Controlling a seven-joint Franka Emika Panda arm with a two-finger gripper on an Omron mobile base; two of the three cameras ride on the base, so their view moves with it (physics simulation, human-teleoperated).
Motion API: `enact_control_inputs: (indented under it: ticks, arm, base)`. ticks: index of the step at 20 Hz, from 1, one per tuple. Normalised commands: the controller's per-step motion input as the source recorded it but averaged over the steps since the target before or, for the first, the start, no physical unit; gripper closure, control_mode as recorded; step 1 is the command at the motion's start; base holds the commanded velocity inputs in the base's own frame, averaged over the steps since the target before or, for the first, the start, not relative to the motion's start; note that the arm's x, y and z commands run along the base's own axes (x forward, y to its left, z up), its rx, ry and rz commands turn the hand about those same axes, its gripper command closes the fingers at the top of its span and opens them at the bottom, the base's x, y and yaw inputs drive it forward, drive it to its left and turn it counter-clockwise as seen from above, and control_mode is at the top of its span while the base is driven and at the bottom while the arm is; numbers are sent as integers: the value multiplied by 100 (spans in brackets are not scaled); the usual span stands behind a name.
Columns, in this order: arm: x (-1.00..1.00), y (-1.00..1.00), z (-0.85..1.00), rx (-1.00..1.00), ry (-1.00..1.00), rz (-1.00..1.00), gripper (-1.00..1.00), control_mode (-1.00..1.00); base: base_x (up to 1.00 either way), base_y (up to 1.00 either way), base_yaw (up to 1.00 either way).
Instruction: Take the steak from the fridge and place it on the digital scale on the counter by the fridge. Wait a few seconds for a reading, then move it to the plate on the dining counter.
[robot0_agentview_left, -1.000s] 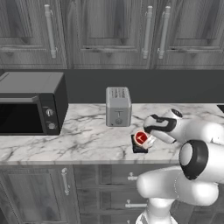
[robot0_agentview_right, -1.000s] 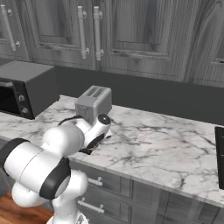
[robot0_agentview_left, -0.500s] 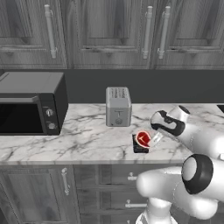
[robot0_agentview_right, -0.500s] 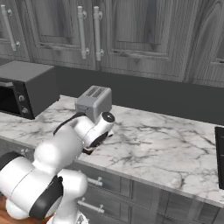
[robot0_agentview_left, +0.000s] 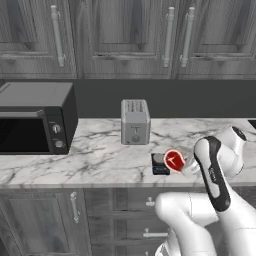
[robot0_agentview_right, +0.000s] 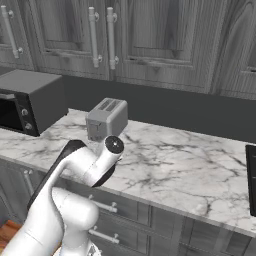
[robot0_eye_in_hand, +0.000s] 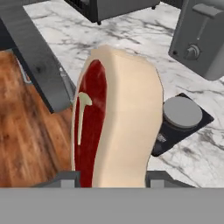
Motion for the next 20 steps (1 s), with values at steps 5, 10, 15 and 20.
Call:
enact_control_inputs:
  ticks: [5,10,15,20]
  arm:
    - [-85,22,100,9,-1,-1,100,-100]
    - [-76,28,100,12,20,-9,100,-100]
    - [-60,34,100,8,35,-14,100,-100]
    - [-28,36,72,1,35,-23,100,-100]
  base:
    - [0,0,0]
    - [0,0,0]
    - [0,0,0]
    - [0,0,0]
